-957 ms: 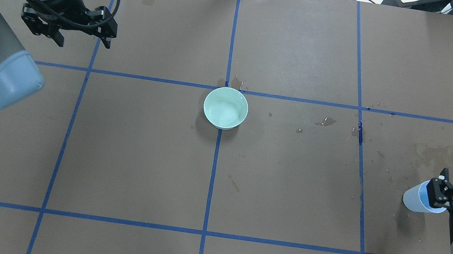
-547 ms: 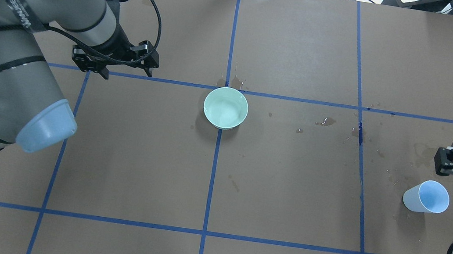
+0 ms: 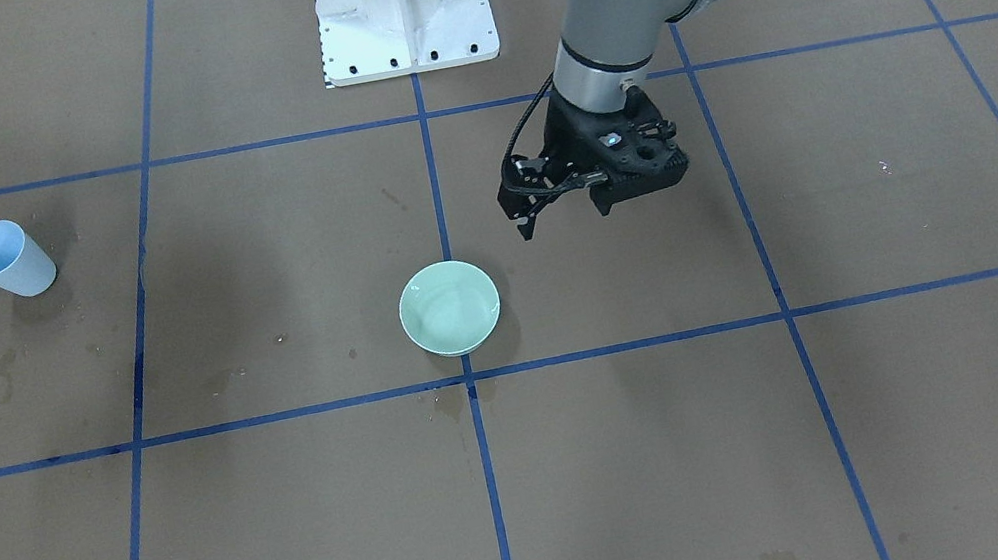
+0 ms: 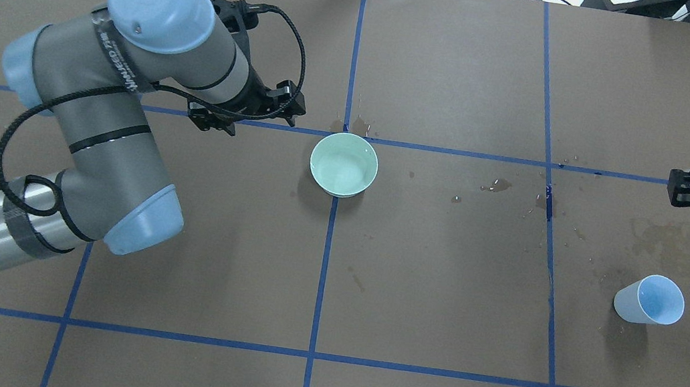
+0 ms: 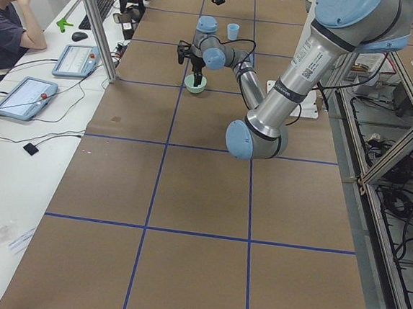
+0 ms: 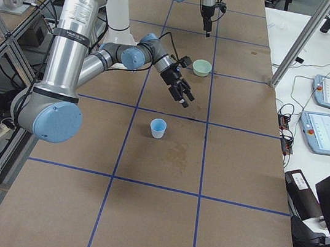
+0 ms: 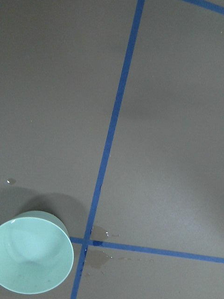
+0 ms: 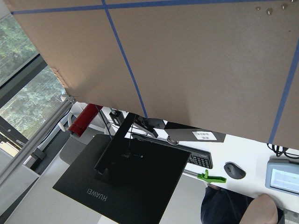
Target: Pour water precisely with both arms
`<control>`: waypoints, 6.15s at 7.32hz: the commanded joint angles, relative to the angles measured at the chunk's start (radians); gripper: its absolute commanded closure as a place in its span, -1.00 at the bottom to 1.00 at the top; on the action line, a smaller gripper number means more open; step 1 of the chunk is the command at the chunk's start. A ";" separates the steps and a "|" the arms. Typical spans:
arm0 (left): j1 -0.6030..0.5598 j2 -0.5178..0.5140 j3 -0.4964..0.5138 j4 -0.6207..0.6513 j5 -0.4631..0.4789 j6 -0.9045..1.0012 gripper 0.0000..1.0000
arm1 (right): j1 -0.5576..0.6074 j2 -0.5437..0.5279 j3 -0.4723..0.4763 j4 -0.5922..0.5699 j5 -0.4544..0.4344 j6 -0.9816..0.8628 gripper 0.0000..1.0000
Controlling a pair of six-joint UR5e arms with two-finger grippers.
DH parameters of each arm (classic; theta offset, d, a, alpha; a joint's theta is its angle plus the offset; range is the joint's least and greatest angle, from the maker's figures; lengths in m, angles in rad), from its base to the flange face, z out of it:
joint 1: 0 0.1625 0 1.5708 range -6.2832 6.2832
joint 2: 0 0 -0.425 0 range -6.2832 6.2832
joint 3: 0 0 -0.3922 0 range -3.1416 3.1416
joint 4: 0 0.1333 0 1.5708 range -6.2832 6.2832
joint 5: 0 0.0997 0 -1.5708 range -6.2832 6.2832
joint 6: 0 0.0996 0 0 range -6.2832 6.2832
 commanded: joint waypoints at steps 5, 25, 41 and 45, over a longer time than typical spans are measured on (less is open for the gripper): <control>0.068 -0.131 0.324 -0.193 0.039 -0.052 -0.99 | 0.381 0.092 -0.285 0.316 0.546 -0.480 -0.99; -0.255 0.663 -0.228 -0.236 -0.349 0.407 1.00 | 0.860 0.097 -0.560 0.315 1.351 -1.002 -0.99; -0.301 0.818 -0.102 -0.447 -0.237 0.515 -1.00 | 0.858 0.088 -0.557 0.318 1.338 -1.002 -0.99; -0.474 0.736 -0.215 0.015 -0.233 0.953 -1.00 | 0.857 0.040 -0.572 0.333 1.305 -0.990 -0.99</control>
